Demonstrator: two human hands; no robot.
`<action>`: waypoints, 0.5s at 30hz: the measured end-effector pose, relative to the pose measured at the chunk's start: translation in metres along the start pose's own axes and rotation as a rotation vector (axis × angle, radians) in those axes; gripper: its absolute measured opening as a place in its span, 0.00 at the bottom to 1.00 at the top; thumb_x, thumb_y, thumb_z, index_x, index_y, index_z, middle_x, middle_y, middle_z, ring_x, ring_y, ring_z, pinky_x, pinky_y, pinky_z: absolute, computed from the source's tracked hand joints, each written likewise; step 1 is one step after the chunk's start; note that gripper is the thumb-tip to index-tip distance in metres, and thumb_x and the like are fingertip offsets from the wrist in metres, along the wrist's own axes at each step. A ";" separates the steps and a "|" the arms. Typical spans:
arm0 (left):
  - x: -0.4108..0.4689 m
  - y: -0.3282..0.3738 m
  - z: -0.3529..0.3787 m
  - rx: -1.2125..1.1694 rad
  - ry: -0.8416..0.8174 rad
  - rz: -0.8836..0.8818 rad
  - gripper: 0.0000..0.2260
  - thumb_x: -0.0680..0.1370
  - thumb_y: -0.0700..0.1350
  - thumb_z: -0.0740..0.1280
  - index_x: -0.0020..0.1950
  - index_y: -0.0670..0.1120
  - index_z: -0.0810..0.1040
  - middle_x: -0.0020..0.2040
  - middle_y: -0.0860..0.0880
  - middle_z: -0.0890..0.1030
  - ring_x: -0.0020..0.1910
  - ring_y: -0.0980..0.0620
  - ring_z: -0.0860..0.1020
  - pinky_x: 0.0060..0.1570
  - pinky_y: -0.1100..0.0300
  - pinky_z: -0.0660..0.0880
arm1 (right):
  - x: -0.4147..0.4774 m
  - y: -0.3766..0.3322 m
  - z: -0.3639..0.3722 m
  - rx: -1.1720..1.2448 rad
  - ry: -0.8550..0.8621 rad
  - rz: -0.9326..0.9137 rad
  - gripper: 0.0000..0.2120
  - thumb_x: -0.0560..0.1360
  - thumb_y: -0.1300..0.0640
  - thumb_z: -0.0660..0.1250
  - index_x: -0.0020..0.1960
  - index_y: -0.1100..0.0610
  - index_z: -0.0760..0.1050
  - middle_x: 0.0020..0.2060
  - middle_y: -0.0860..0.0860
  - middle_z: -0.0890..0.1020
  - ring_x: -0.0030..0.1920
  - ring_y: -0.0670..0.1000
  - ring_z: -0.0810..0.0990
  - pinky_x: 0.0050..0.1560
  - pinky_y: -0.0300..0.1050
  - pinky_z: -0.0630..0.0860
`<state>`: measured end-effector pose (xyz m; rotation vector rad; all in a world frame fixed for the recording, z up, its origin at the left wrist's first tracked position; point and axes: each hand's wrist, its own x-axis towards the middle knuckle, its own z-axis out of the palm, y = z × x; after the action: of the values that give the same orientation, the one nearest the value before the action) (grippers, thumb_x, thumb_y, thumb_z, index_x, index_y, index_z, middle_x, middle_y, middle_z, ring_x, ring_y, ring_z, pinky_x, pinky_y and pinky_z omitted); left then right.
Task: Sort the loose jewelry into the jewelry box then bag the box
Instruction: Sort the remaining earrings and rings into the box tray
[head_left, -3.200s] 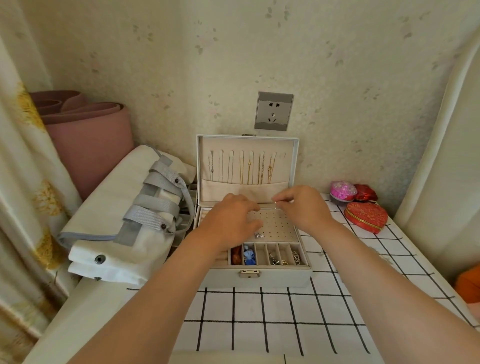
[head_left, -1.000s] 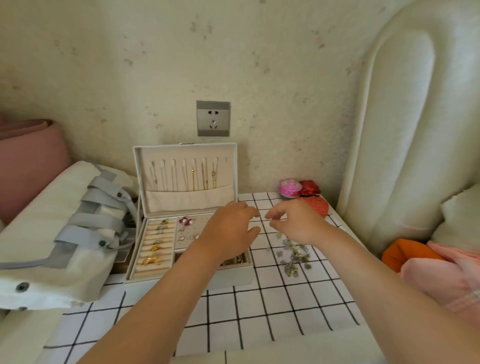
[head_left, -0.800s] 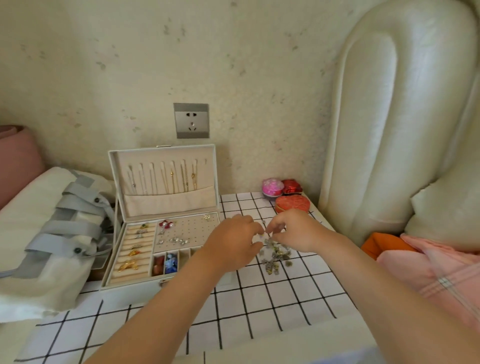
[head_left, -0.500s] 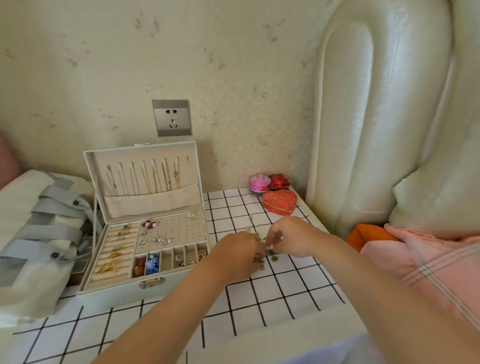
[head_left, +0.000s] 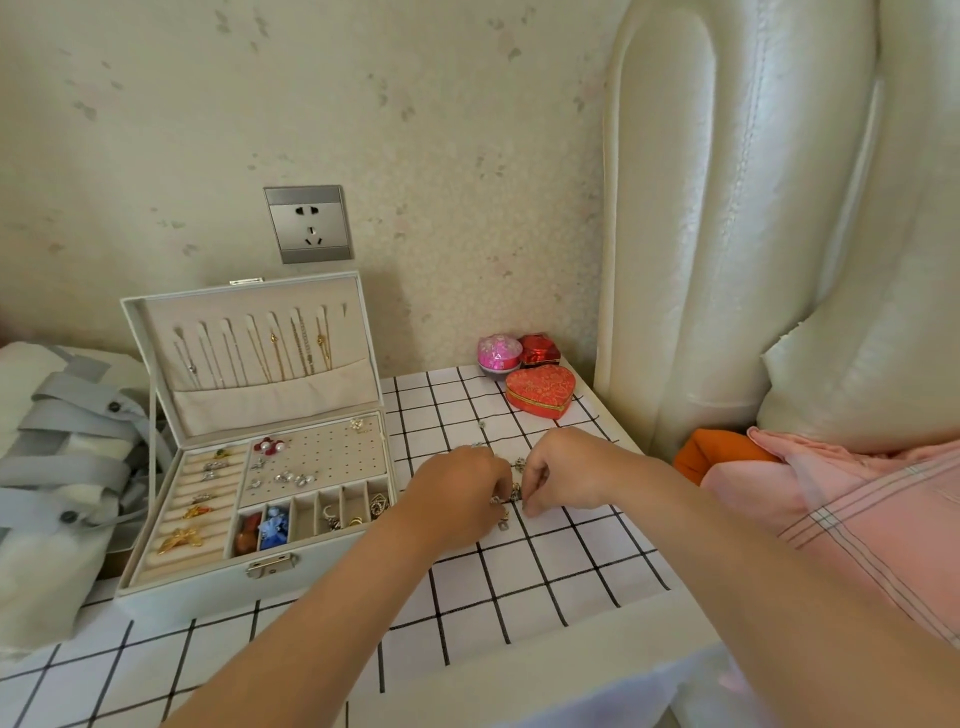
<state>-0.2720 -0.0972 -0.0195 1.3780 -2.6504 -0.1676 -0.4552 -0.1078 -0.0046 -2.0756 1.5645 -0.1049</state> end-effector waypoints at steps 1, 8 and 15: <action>0.000 0.001 0.001 -0.004 0.005 -0.003 0.08 0.76 0.49 0.68 0.56 0.54 0.79 0.53 0.54 0.78 0.54 0.53 0.75 0.51 0.57 0.73 | 0.001 0.000 0.001 -0.005 0.005 -0.001 0.05 0.69 0.53 0.78 0.45 0.50 0.86 0.40 0.41 0.85 0.44 0.43 0.82 0.51 0.44 0.80; -0.001 0.001 0.003 -0.178 0.118 -0.071 0.10 0.75 0.53 0.70 0.55 0.54 0.75 0.50 0.58 0.77 0.50 0.56 0.75 0.47 0.58 0.75 | 0.002 -0.003 -0.001 0.261 0.134 0.010 0.03 0.73 0.55 0.75 0.46 0.53 0.86 0.32 0.41 0.83 0.33 0.38 0.79 0.37 0.32 0.72; 0.001 0.003 -0.004 -0.384 0.261 -0.135 0.08 0.76 0.50 0.71 0.52 0.54 0.76 0.46 0.59 0.80 0.40 0.61 0.76 0.42 0.59 0.76 | 0.000 -0.006 -0.007 0.592 0.082 0.104 0.07 0.76 0.52 0.72 0.49 0.55 0.85 0.41 0.56 0.83 0.30 0.46 0.75 0.28 0.37 0.67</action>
<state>-0.2740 -0.0962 -0.0153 1.3415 -2.1737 -0.4530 -0.4525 -0.1092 0.0041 -1.5393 1.4590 -0.5500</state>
